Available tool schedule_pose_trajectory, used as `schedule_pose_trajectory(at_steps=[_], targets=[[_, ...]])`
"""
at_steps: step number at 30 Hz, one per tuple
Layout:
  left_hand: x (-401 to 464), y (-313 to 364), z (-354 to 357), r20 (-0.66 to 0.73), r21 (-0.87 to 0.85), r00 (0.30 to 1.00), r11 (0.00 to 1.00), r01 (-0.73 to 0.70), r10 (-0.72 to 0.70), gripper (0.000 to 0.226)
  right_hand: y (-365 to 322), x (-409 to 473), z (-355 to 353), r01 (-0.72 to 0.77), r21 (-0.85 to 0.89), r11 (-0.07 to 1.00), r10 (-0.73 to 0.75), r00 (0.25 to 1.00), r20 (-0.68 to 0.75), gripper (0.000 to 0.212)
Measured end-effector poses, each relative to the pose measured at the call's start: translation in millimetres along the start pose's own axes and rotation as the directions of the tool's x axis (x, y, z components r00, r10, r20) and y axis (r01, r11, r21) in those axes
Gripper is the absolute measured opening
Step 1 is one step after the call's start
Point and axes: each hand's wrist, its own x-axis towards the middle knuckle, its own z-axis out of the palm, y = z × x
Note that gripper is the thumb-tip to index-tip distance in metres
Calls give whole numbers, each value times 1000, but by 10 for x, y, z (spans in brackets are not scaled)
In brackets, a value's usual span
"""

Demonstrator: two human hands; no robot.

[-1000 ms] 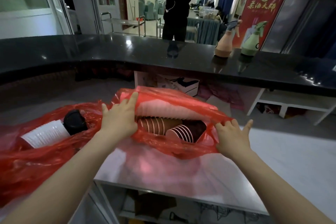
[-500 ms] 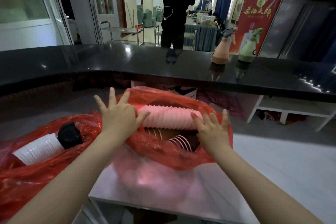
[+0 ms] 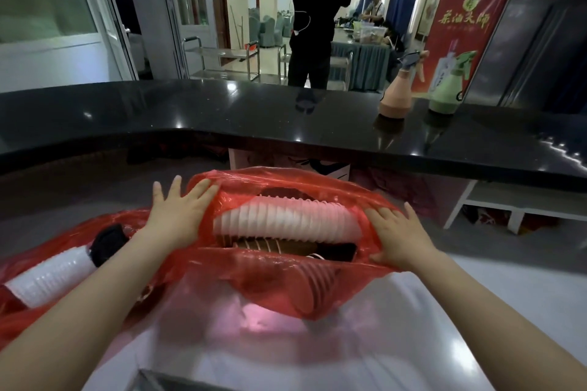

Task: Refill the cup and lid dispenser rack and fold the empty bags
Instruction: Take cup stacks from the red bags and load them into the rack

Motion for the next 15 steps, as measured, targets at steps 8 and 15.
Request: schedule_pose_trajectory(at_steps=[8,15], targets=[[274,-279,48,71,-662,963,735,-150,260,91,183,292,158,-29,327,944,-15,991,133,108],[457,-183,56,102,-867,982,498,9,160,76,266,572,407,1,600,800,-123,979,162,94]])
